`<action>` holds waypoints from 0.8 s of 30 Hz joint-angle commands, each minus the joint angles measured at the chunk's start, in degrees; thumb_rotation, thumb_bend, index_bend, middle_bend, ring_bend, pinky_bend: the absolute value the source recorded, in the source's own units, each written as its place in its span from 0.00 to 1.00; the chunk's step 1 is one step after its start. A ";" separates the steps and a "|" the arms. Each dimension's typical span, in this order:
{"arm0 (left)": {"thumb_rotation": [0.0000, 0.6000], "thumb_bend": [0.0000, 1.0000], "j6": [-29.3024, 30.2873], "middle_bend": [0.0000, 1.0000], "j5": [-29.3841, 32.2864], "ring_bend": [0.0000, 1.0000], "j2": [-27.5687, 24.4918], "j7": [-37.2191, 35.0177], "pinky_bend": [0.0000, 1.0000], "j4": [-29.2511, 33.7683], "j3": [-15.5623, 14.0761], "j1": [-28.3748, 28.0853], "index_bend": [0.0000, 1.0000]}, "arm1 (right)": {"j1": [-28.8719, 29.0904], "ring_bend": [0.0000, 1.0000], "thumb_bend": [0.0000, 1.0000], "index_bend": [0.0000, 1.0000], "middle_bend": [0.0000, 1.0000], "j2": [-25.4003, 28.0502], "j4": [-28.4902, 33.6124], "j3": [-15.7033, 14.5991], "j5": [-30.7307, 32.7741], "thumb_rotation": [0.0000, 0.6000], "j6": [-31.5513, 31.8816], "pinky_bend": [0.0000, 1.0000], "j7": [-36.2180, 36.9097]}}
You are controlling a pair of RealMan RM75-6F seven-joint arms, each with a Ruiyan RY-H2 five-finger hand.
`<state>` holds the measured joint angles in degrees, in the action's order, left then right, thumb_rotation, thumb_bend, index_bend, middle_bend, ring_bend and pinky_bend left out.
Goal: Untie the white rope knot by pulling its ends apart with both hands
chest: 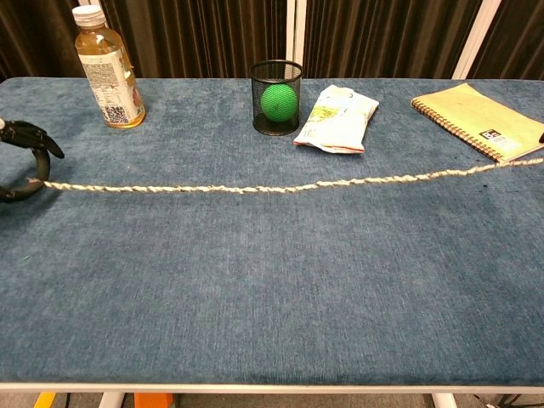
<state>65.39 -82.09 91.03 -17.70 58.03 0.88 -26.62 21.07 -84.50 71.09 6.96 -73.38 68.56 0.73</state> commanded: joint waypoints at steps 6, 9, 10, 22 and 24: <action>1.00 0.26 -0.74 0.20 0.24 0.07 2.16 2.08 0.10 -2.87 0.50 0.29 0.32 | -0.05 0.00 0.37 0.26 0.16 -2.10 -1.91 -1.34 0.19 1.00 -3.02 0.00 -1.42; 1.00 0.18 -0.29 0.18 0.68 0.05 1.90 2.91 0.10 -1.87 1.02 0.69 0.22 | -0.20 0.00 0.24 0.04 0.08 -1.75 -0.55 -1.43 0.26 1.00 -3.29 0.00 -2.33; 1.00 0.17 -0.04 0.17 0.80 0.05 1.74 3.08 0.10 -1.56 1.22 0.82 0.21 | -0.28 0.00 0.22 0.01 0.06 -1.60 -0.01 -1.38 0.11 1.00 -3.09 0.00 -2.32; 1.00 0.14 11.92 0.17 4.92 0.05 -10.71 7.18 0.10 11.94 4.24 9.79 0.20 | -6.09 0.00 0.21 0.00 0.09 9.67 11.20 -1.37 -7.10 1.00 9.91 0.00 1.85; 1.00 0.14 14.26 0.17 5.29 0.05 -12.95 8.89 0.10 15.20 3.84 11.99 0.21 | -7.44 0.00 0.21 0.00 0.09 12.69 14.14 -2.14 -7.65 1.00 11.02 0.00 1.12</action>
<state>76.74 -77.63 80.58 -11.09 69.82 4.88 -17.40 15.66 -75.18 81.94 5.74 -79.54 77.85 1.91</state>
